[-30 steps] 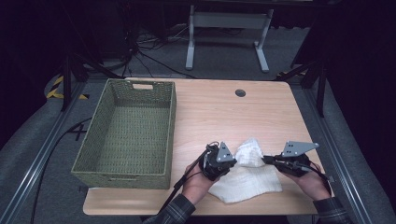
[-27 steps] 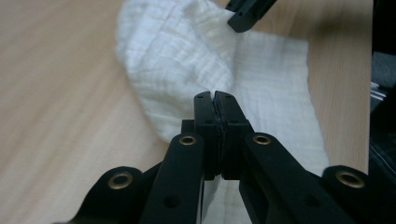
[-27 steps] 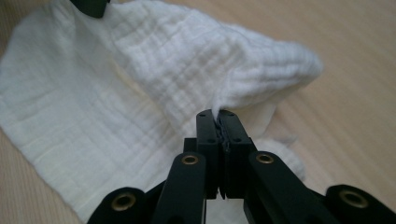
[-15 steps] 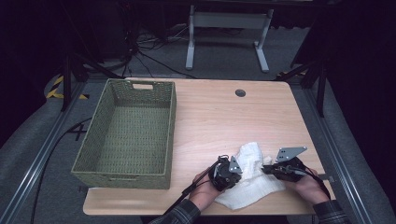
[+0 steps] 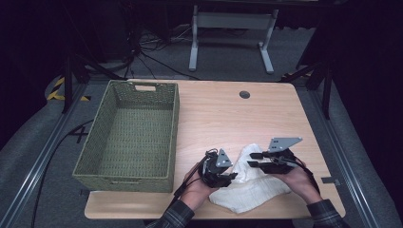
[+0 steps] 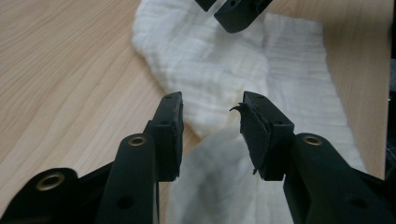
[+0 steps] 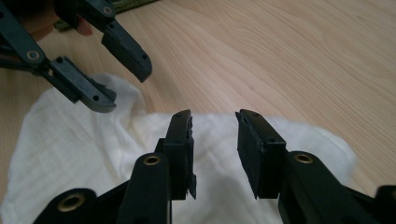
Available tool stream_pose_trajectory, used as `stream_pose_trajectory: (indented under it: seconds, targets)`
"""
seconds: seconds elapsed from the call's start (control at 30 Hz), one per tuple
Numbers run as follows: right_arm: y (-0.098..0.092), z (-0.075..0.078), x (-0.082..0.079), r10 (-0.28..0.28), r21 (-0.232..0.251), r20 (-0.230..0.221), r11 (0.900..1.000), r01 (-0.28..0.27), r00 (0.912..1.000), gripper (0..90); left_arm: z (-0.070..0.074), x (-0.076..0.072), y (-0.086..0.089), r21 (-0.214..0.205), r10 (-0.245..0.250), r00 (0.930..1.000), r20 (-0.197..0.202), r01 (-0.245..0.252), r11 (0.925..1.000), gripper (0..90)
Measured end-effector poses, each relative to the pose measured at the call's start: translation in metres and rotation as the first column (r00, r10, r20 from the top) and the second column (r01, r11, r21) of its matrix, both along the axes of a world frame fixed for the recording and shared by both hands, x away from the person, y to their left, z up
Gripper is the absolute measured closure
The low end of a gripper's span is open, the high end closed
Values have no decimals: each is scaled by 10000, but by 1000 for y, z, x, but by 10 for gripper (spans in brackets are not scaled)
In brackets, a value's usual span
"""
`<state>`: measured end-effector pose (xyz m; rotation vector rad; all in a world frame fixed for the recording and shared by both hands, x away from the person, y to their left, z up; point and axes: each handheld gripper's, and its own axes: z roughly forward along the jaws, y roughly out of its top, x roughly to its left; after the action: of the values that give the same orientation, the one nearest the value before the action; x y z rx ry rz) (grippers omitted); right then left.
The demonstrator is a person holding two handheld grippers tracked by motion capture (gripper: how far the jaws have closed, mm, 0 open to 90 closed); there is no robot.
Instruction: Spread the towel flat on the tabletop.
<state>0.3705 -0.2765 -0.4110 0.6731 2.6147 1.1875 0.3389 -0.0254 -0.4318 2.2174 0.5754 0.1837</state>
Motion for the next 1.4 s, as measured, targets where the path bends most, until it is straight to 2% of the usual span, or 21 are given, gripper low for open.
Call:
stream_pose_trajectory:
  seconds: [0.13,0.17,0.23,0.3,0.33,0.4,0.53,0.6,0.67,0.7,0.73,0.77,0.87,0.9,0.97,1.03,1.2,1.27,1.4]
  targets:
    - [24,-8,12,233,-342,-276,9991,-242,9993,640,-3,0,8,50,222,9997,-91,-222,9997,576]
    - [24,-8,12,233,-342,-276,9991,-242,9993,640,-4,0,10,23,386,9992,-128,-385,9993,576]
    - [32,-24,20,163,-915,-722,9955,-229,9973,647,-4,1,12,146,434,9990,-82,-433,9990,573]
    - [34,-32,22,142,-1188,-878,9926,-246,9960,671,-6,2,14,44,591,9982,-122,-591,9982,573]
    - [34,-32,22,142,-1188,-878,9926,-246,9960,671,-6,2,14,44,591,9982,-122,-591,9982,572]
    - [37,-39,21,212,-1508,-966,9879,-357,9951,732,-6,4,15,95,701,9975,-131,-700,9975,573]
    - [36,-40,20,359,-1451,-804,9883,-474,9961,868,-7,4,14,77,781,9968,-169,-780,9969,573]
    - [35,-39,19,376,-1475,-640,9880,-468,9972,882,-8,4,14,63,862,9960,-220,-861,9963,572]
    - [32,-30,17,366,-1088,-326,9933,-399,9988,887,-7,5,15,87,885,9960,-134,-884,9960,573]
    - [29,-26,16,363,-941,-151,9949,-376,9992,887,-8,5,15,-46,963,9953,-134,-964,9953,572]
    - [29,-26,16,363,-941,-151,9949,-376,9992,887,-8,5,15,-46,963,9953,-134,-964,9953,573]
    - [25,-19,14,332,-707,7,9970,-330,9994,887,-8,5,15,-53,1007,9949,-95,-1008,9949,573]
    - [10,-5,9,162,-148,392,9998,-156,9991,886,-7,5,16,-16,1056,9942,-219,-1056,9944,569]
    - [-3,2,3,22,56,578,10000,-25,9983,885,-8,6,16,-5,1045,9944,-150,-1045,9945,566]
    - [-10,4,0,-57,185,659,9998,45,9978,884,-8,6,16,20,1046,9944,-140,-1046,9945,566]
    - [-27,7,-10,-332,407,804,9987,300,9962,883,-8,6,16,60,1065,9942,-157,-1064,9943,566]
    - [-55,4,-32,-838,451,718,9957,807,9939,882,-8,7,16,20,1108,9938,-113,-1108,9938,566]
    - [-61,-4,-39,-829,284,454,9963,816,9955,882,-7,7,15,82,1100,9939,-116,-1100,9939,566]
    - [-62,-21,-44,-670,-127,-106,9977,669,9977,882,-4,11,8,-166,988,9951,-81,-990,9950,560]
